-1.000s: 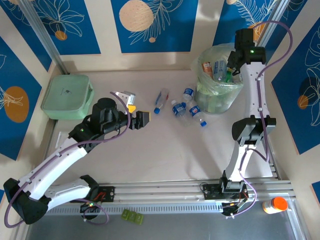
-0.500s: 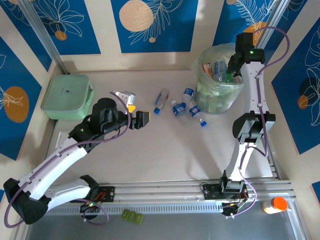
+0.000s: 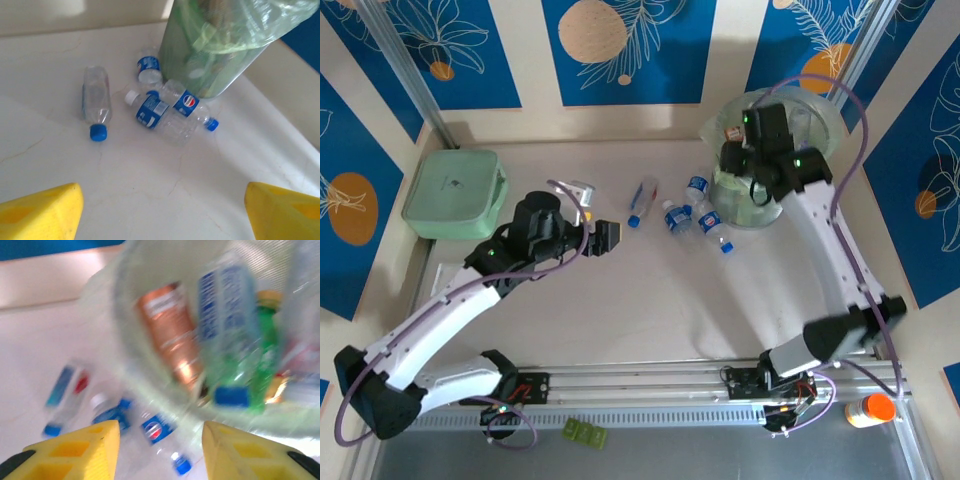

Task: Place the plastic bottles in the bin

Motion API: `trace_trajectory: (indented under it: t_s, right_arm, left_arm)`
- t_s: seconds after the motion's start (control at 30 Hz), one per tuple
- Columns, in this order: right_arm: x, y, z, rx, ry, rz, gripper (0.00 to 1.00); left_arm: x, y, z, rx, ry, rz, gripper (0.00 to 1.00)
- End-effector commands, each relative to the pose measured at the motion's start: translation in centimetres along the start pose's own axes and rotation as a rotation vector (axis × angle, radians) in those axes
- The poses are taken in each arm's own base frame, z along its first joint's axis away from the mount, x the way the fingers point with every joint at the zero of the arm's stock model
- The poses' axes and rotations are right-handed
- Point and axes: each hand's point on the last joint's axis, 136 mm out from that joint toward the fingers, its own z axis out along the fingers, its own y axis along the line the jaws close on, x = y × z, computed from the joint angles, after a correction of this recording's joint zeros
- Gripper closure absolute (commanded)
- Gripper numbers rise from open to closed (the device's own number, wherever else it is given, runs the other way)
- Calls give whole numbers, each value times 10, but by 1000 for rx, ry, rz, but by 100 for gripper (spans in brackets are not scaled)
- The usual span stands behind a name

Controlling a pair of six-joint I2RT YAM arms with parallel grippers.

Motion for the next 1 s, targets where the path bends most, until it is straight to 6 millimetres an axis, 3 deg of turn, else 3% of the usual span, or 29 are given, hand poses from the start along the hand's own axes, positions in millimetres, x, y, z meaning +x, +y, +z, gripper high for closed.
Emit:
trace_trajectory:
  t_s: [0.0, 0.2, 0.27, 0.4, 0.6, 0.73, 0.97]
  right_arm:
    - [28, 41, -16, -202, -14, -30, 46]
    - [100, 60, -38, -340, 66, -34, 39]
    - [118, 68, -52, -445, 63, -56, 38]
    - [140, 64, -70, -518, 63, -24, 38]
    - [159, 56, -89, -569, 71, -31, 37]
    - [161, 43, -100, -551, 41, -40, 32]
    - [160, 27, -119, -594, 14, 34, 28]
  left_arm:
    - [-3, 9, 1, -76, 45, -27, 15]
    - [-10, 19, 25, -169, 119, -119, 9]
    - [-11, 20, 40, -183, 152, -129, 9]
    - [-17, 26, 80, -204, 189, -131, 6]
    - [-27, 53, 149, -242, 274, -93, 3]
    - [-10, 80, 193, -302, 336, -15, 1]
    - [10, 107, 244, -298, 408, 75, 1]
